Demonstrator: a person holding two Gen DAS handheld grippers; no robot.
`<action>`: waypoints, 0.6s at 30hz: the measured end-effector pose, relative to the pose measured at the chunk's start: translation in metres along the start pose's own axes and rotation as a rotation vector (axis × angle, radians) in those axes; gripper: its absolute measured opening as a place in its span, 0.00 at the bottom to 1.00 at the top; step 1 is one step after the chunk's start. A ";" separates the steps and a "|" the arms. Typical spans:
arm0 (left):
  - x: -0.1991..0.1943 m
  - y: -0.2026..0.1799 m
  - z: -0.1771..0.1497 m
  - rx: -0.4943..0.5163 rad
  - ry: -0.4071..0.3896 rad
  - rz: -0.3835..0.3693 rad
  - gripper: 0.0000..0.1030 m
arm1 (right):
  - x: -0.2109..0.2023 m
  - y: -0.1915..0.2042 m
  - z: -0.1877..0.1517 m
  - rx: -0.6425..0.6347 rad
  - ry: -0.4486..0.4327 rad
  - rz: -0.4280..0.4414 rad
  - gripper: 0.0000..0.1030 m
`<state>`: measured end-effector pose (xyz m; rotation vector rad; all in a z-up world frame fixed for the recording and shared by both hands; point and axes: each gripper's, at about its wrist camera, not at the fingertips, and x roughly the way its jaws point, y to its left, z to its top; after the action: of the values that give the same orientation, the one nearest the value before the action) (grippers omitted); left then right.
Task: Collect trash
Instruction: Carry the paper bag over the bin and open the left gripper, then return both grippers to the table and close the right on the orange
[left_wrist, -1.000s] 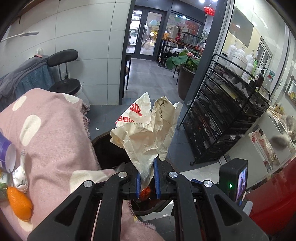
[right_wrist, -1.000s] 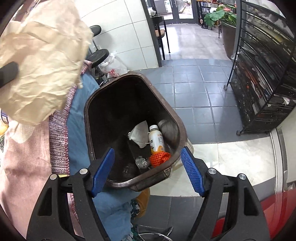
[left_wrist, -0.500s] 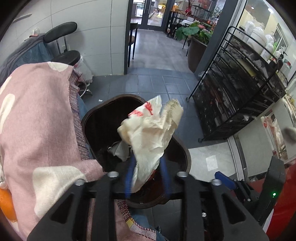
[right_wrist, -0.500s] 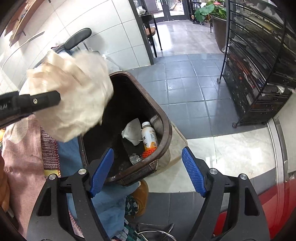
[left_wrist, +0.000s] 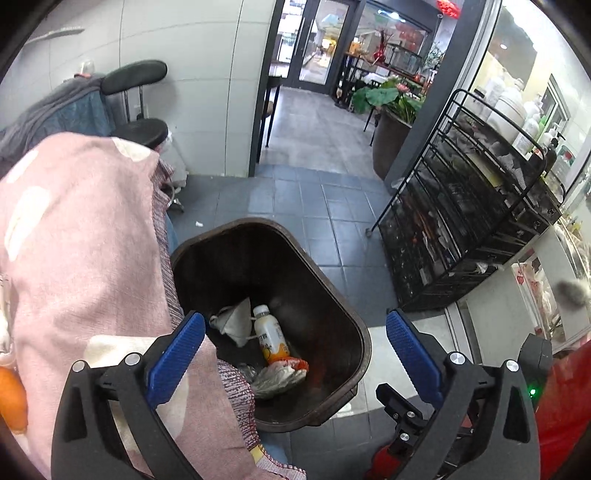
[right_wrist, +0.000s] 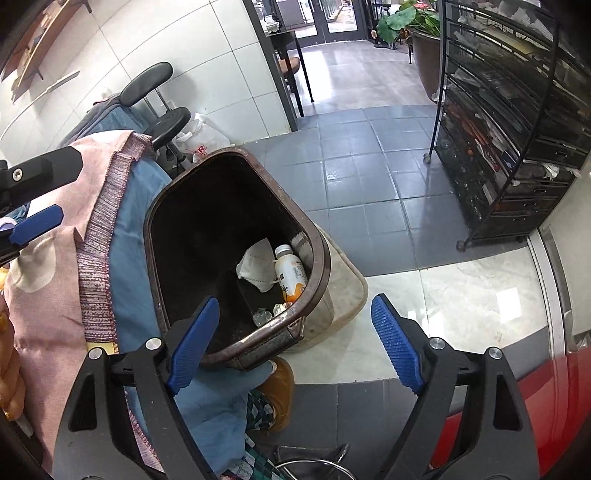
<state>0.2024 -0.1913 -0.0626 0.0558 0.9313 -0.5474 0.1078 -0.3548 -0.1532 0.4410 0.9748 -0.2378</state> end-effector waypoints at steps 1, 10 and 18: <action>-0.003 -0.002 -0.001 0.006 -0.008 0.005 0.94 | -0.002 0.001 0.000 -0.001 -0.006 0.003 0.81; -0.069 -0.016 -0.015 0.148 -0.137 0.049 0.94 | -0.025 0.022 0.008 -0.045 -0.056 0.036 0.81; -0.111 0.010 -0.033 0.096 -0.219 0.120 0.94 | -0.043 0.068 0.010 -0.136 -0.081 0.117 0.82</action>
<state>0.1302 -0.1267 0.0017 0.1349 0.6830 -0.4757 0.1185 -0.2996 -0.0952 0.3597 0.8767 -0.0824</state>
